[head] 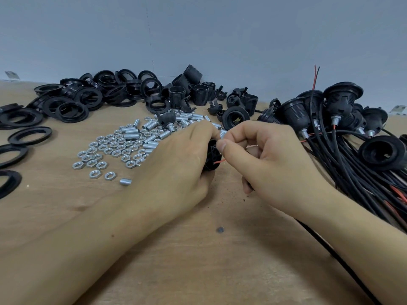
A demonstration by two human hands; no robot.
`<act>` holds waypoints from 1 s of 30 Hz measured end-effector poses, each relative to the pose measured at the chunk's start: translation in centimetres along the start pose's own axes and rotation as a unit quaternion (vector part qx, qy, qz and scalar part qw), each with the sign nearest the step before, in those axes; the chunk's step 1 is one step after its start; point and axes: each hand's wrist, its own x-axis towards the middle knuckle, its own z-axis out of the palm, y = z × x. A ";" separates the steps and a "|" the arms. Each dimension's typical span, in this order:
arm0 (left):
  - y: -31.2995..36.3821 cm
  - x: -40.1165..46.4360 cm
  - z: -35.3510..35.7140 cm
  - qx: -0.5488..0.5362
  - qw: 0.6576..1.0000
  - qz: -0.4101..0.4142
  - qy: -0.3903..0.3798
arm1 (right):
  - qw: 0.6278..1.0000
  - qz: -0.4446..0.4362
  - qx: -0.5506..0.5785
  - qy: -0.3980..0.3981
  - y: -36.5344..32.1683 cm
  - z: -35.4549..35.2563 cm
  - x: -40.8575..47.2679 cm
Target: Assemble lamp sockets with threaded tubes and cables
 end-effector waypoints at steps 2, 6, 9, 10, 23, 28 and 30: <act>-0.1 0.0 0.0 0.002 1.000 0.009 -0.004 | 1.000 -0.005 -0.004 -0.010 0.1 0.0 0.1; -0.4 -0.1 0.0 0.003 1.000 0.014 0.003 | 1.000 -0.015 0.000 -0.010 0.5 0.1 0.1; -0.6 0.0 0.0 -0.013 1.000 0.028 0.005 | 1.000 -0.009 -0.003 -0.015 0.6 0.2 0.1; -0.7 0.0 -0.1 -0.028 0.999 0.035 0.005 | 1.000 -0.007 -0.005 -0.017 0.6 0.1 0.1; -2.7 0.7 -0.9 0.059 0.998 -0.016 0.034 | 0.993 0.040 -0.087 0.066 2.7 -1.0 1.7; -2.9 1.1 -1.5 0.101 0.990 -0.098 -0.023 | 0.983 -0.016 -0.146 0.108 2.3 -1.7 1.7; -3.0 1.1 -1.7 0.117 0.986 -0.112 -0.027 | 0.973 -0.105 -0.076 0.191 0.3 -3.0 1.1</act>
